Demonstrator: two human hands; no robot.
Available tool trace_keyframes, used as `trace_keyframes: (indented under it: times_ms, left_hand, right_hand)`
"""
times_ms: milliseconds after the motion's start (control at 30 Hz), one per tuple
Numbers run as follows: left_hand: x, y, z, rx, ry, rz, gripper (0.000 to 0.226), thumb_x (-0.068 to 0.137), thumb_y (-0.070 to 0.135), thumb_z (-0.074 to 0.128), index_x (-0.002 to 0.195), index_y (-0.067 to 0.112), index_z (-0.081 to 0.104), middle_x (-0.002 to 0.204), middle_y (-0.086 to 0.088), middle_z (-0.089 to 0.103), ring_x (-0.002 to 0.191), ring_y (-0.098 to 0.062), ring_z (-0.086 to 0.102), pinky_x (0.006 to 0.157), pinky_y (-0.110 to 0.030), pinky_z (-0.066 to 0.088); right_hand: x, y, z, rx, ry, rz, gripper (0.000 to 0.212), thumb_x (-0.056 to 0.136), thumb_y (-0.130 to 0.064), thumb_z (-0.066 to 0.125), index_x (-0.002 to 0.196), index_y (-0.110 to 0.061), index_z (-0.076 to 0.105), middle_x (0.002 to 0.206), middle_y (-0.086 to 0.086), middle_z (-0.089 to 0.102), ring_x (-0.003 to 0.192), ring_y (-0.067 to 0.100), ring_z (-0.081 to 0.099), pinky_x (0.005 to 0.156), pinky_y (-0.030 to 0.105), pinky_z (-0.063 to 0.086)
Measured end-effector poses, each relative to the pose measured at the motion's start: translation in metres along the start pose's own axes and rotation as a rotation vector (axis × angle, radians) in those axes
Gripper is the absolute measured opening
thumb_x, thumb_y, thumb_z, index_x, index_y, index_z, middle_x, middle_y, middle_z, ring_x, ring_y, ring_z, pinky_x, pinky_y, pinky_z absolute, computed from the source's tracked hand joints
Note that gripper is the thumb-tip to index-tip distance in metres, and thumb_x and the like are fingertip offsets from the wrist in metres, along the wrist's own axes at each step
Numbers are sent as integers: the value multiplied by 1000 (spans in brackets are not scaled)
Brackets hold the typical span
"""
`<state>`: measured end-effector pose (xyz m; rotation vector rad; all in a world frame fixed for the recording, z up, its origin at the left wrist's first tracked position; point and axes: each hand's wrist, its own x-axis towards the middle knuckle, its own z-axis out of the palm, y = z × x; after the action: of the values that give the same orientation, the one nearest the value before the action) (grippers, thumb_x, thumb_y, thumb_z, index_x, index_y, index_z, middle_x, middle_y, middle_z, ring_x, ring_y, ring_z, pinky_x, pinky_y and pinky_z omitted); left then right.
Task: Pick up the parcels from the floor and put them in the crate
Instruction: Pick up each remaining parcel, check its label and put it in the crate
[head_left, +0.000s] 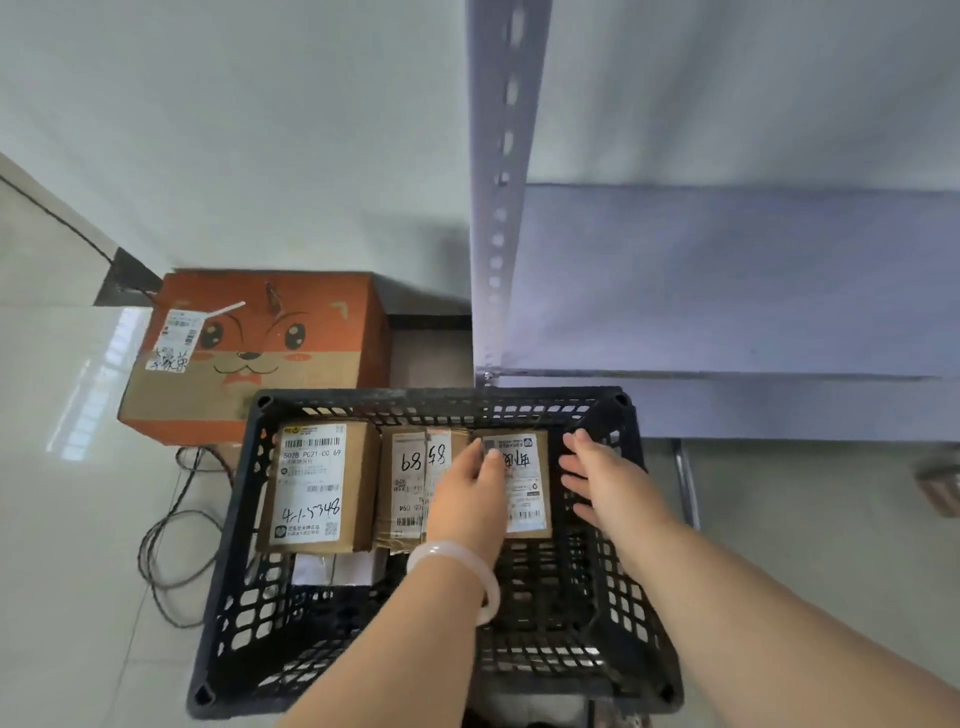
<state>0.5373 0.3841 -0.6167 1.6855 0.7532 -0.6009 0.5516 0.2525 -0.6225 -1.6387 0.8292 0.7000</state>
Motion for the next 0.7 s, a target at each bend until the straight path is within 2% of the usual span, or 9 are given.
trace_keyframes:
  times_ms: [33, 67, 100, 167, 267, 367, 533, 633, 700]
  left_hand:
    - [-13, 14, -6, 0, -18, 7, 43, 99, 36, 41, 141, 29, 42, 124, 9, 58, 92, -2, 56, 78, -15, 49]
    - [-27, 29, -11, -3, -40, 12, 41, 98, 36, 42, 139, 29, 43, 123, 9, 59, 95, -2, 57, 78, -11, 47]
    - [-42, 46, -14, -5, -69, 20, 42, 98, 37, 43, 139, 30, 43, 128, 8, 58, 106, -7, 57, 89, -16, 45]
    - [-75, 79, -17, -16, -140, 48, 43, 95, 41, 47, 137, 33, 45, 137, 5, 53, 124, -18, 51, 108, -37, 38]
    - [-127, 126, -8, -1, -264, 134, 43, 94, 40, 50, 135, 28, 48, 140, 1, 51, 129, -23, 47, 112, -48, 34]
    - [-186, 167, 10, 71, -383, 204, 42, 94, 41, 49, 134, 25, 49, 141, 0, 49, 130, -26, 46, 110, -46, 36]
    - [-287, 210, 54, 254, -543, 293, 45, 96, 46, 44, 138, 29, 44, 146, 6, 43, 128, -23, 46, 98, -46, 47]
    - [-344, 224, 89, 270, -607, 399, 46, 94, 47, 47, 137, 29, 45, 147, 1, 42, 133, -25, 42, 101, -46, 40]
    - [-382, 231, 117, 295, -636, 457, 47, 94, 48, 47, 136, 27, 45, 144, 0, 46, 127, -23, 47, 94, -44, 41]
  right_hand:
    - [-18, -12, -8, 16, 5, -33, 41, 98, -50, 35, 125, -28, 56, 122, -3, 60, 115, 17, 55, 108, 46, 39]
    - [-38, -23, -16, 19, 17, -64, 42, 99, -48, 36, 130, -25, 54, 125, -2, 59, 117, 17, 54, 108, 46, 38]
    - [-58, -34, -24, 25, 35, -79, 44, 98, -47, 37, 132, -23, 52, 129, -2, 58, 119, 17, 54, 108, 46, 38]
    - [-101, -55, -45, 67, 68, -113, 40, 98, -45, 40, 127, -22, 54, 127, 0, 58, 119, 18, 54, 106, 43, 40]
    - [-165, -73, -85, 153, 170, -143, 22, 97, -44, 44, 102, -27, 57, 118, 4, 59, 110, 21, 55, 101, 43, 42]
    - [-227, -75, -130, 258, 267, -137, 38, 96, -45, 46, 123, -20, 54, 126, 4, 57, 116, 23, 54, 103, 44, 41]
    - [-326, -65, -220, 321, 432, -169, 43, 94, -47, 49, 120, -14, 59, 126, 11, 61, 116, 28, 57, 92, 38, 41]
    - [-381, -55, -281, 338, 552, -215, 54, 92, -54, 48, 127, -13, 55, 125, 13, 60, 116, 30, 56, 98, 40, 41]
    - [-414, -42, -320, 354, 631, -229, 62, 92, -55, 48, 136, -12, 49, 128, 13, 58, 117, 30, 56, 101, 40, 42]
